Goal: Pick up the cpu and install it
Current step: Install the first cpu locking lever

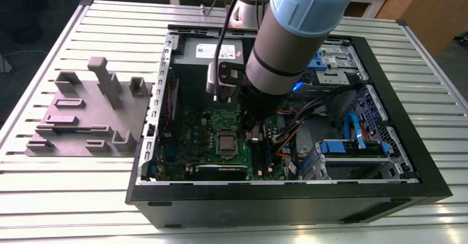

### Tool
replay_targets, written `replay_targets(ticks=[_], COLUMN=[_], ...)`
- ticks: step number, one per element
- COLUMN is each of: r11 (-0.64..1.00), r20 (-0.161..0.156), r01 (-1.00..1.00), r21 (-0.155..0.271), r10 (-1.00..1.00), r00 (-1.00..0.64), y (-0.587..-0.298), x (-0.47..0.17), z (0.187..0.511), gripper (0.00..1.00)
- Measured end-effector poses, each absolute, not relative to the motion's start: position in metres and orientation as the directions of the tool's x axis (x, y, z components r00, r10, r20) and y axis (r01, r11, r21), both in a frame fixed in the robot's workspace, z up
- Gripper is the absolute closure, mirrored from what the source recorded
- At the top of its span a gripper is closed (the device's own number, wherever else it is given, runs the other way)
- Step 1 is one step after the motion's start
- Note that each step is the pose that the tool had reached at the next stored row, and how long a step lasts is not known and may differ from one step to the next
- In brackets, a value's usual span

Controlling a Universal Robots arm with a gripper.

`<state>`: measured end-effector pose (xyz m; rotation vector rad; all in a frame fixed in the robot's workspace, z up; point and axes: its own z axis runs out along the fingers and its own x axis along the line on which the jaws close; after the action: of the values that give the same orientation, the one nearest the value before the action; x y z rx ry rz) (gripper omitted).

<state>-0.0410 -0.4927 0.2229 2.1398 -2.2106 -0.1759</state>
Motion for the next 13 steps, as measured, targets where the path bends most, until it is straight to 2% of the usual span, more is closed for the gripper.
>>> replay_targets(ticks=[13], r11=[0.012], r20=[-0.034], r01=[-0.992], r21=[0.124], r10=[-0.999], r00=[-0.016], y=[-0.4983], x=[-0.041], z=[0.2211], gripper=[0.89])
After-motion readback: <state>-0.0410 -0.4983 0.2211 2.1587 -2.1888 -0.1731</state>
